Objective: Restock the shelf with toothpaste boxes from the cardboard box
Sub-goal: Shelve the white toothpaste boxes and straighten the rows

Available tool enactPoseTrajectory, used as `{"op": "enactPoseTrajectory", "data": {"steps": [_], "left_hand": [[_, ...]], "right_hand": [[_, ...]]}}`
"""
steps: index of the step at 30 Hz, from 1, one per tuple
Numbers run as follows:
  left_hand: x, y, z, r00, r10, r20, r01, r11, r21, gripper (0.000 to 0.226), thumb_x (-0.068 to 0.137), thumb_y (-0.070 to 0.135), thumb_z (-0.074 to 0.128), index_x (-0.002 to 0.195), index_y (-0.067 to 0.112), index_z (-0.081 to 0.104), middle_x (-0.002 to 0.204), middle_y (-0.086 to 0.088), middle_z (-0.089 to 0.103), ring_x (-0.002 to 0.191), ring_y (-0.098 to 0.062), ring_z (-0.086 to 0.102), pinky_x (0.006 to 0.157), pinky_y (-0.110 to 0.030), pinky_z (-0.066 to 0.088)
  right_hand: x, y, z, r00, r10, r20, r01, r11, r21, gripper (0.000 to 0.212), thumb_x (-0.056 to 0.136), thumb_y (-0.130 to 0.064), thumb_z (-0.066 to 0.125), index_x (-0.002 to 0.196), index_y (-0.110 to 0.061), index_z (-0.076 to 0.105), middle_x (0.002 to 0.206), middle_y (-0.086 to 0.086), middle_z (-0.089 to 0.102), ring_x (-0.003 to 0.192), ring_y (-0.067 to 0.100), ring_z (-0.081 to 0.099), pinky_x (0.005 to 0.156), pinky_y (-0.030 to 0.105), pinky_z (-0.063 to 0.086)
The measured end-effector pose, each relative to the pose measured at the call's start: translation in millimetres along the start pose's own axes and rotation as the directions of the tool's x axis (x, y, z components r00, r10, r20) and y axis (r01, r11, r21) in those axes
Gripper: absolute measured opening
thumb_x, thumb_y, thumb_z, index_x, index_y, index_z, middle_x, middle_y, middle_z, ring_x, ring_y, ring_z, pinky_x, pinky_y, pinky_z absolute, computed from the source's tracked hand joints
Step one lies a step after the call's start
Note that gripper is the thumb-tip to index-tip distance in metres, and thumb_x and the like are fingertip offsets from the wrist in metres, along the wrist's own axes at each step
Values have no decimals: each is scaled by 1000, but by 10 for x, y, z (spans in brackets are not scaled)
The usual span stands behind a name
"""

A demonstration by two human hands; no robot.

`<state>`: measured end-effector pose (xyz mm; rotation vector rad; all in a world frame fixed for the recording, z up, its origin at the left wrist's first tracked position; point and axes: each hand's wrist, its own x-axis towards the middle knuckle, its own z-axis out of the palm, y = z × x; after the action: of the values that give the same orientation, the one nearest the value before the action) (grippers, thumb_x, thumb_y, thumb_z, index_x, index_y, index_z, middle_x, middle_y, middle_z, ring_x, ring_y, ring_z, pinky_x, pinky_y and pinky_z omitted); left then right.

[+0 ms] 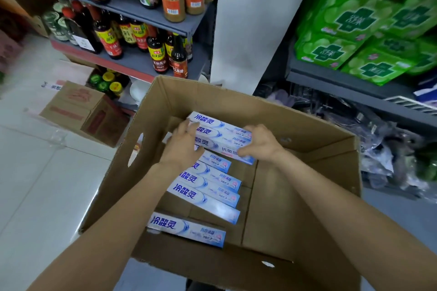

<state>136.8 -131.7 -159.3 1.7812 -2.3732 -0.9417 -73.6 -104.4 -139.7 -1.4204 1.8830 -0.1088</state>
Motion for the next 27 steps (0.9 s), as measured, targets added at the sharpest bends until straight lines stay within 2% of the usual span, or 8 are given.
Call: {"op": "enactPoseTrajectory", "data": {"steps": [4, 8, 10, 12, 16, 20, 24, 27], "left_hand": [[-43, 255, -237, 982, -184, -43, 149, 894, -422, 106, 76, 29, 77, 151, 18, 3, 156, -10, 12, 143, -26, 18, 114, -44, 23], [-120, 655, -381, 946, -319, 63, 217, 474, -853, 136, 54, 42, 88, 151, 27, -6, 142, -3, 46, 129, -26, 46, 109, -49, 35], [-203, 985, -420, 950, -313, 1, 92, 276, -957, 116, 65, 27, 83, 150, 28, 4, 126, -2, 58, 115, -24, 58, 100, -49, 46], [-296, 1379, -441, 955, -282, -95, -45, 179, -983, 90, 79, 10, 73, 147, 21, 16, 113, 1, 64, 106, -21, 64, 91, -46, 52], [-453, 2320, -474, 960, -193, -201, -178, 128, -976, 49, 81, 8, 69, 125, 8, 47, 113, -9, 67, 100, -26, 67, 82, -45, 56], [-517, 3268, -486, 960, -149, -238, -227, 87, -970, 41, 80, 9, 72, 115, 14, 51, 98, -1, 72, 80, -17, 70, 60, -33, 59], [-534, 4016, -440, 965, -59, -257, -254, 45, -966, 37, 81, 11, 70, 113, 13, 53, 101, -6, 70, 85, -23, 67, 58, -31, 59], [-504, 4417, -438, 966, -7, -259, -259, 23, -966, 35, 83, 12, 68, 115, 7, 55, 105, -10, 70, 88, -25, 66, 57, -32, 58]], "right_hand": [[-304, 46, -333, 998, -46, 31, 34, 951, 308, 45, 64, -14, 78, 107, -14, 64, 96, -1, 67, 87, 14, 61, 74, 23, 46], [-619, 171, -643, 991, -137, -6, 124, 883, 453, 52, 62, -14, 82, 110, -15, 62, 101, -3, 66, 87, 6, 60, 75, 15, 46], [-822, 246, -810, 985, -172, -17, 158, 855, 493, 55, 60, -17, 82, 110, -17, 61, 97, -10, 63, 82, -1, 57, 71, 7, 45], [-1014, 382, -1011, 979, -197, -58, 198, 831, 520, 63, 53, -24, 77, 113, -17, 59, 98, -9, 62, 86, 1, 58, 75, 10, 45], [-1413, 783, -1651, 963, -232, -134, 268, 824, 500, 64, 50, -29, 74, 108, -20, 49, 106, -2, 62, 94, 11, 61, 84, 27, 48], [-1830, 1284, -2366, 936, -293, -195, 352, 756, 552, 60, 52, -22, 76, 105, -18, 46, 109, 5, 62, 87, 12, 63, 82, 31, 50], [-2138, 1690, -2960, 926, -310, -216, 377, 722, 581, 53, 61, -10, 84, 98, -17, 46, 107, 9, 64, 80, 10, 64, 77, 28, 52], [-2265, 1905, -3340, 924, -306, -229, 383, 724, 574, 53, 58, -28, 83, 96, -16, 48, 104, 8, 64, 84, 15, 62, 79, 33, 48]]}}
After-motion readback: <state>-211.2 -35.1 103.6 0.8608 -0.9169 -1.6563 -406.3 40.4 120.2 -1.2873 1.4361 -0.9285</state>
